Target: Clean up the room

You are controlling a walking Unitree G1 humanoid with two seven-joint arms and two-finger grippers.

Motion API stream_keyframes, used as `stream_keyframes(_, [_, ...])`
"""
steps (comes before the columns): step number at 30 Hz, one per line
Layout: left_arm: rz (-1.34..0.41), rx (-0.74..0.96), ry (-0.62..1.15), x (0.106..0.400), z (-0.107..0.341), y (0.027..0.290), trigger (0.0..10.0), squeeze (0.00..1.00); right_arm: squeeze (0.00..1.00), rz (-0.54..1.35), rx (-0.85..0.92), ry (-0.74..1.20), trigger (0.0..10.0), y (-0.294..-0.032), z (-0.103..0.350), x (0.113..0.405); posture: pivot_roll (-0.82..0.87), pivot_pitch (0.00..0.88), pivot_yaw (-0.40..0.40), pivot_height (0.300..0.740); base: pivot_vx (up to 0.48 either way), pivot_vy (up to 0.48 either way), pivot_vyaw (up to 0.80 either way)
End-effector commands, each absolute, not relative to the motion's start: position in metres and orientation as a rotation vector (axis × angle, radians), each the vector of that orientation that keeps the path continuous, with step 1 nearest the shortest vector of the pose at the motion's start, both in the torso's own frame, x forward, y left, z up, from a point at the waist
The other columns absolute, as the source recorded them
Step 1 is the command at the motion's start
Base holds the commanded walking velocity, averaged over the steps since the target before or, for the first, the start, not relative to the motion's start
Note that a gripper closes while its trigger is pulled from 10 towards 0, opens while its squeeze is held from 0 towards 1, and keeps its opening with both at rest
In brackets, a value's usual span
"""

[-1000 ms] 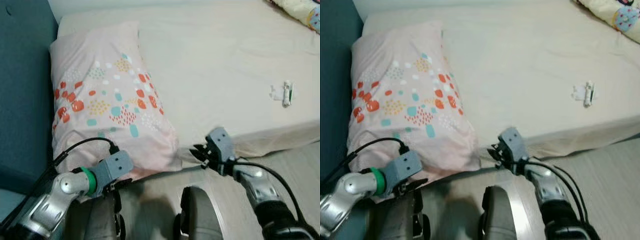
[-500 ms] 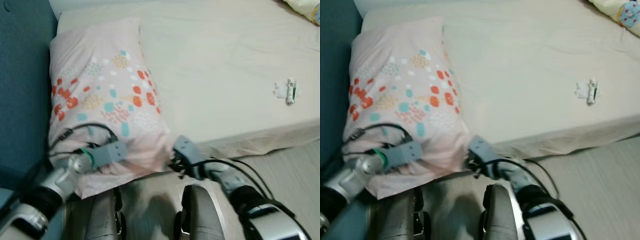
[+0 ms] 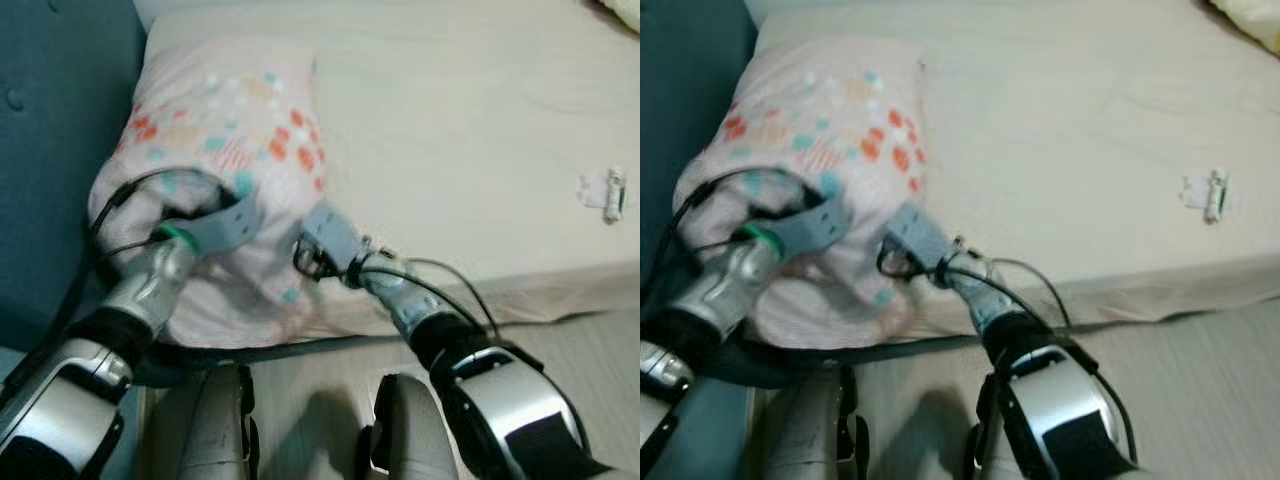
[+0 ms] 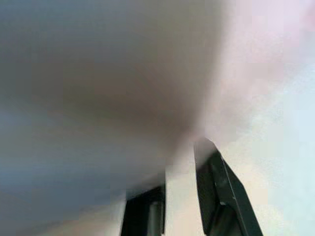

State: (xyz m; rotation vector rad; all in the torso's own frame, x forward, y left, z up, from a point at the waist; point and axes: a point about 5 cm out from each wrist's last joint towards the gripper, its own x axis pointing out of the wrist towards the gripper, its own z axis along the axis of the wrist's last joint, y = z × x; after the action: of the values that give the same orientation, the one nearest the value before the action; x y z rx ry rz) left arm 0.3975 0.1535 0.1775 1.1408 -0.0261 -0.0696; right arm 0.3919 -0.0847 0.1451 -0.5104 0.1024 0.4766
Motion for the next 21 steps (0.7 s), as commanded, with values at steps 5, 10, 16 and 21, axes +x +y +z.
stream_keyframes(5, [-0.087,1.066,-0.132,0.407,0.203,0.127,10.0,0.0,0.0,0.239,-0.463,0.125,10.0,-0.115,0.149,0.4,0.15,0.219,0.06,0.605,0.0,0.0,0.0])
stream_keyframes(10, [-0.299,1.206,0.055,0.388,0.145,0.14,10.0,0.0,0.0,0.258,-0.449,0.207,10.0,-0.124,0.123,0.389,0.15,0.23,0.064,0.605,0.0,0.0,0.0])
stream_keyframes(16, [-0.405,1.248,0.162,0.37,0.112,0.158,10.0,0.0,0.0,0.293,-0.454,0.262,10.0,-0.124,0.102,0.379,0.15,0.23,0.063,0.605,0.0,0.0,0.0])
stream_keyframes(21, [-0.498,1.262,0.285,0.339,0.071,0.184,10.0,0.0,0.0,0.321,-0.424,0.361,10.0,-0.127,0.069,0.359,0.16,0.221,0.053,0.605,0.0,0.0,0.0])
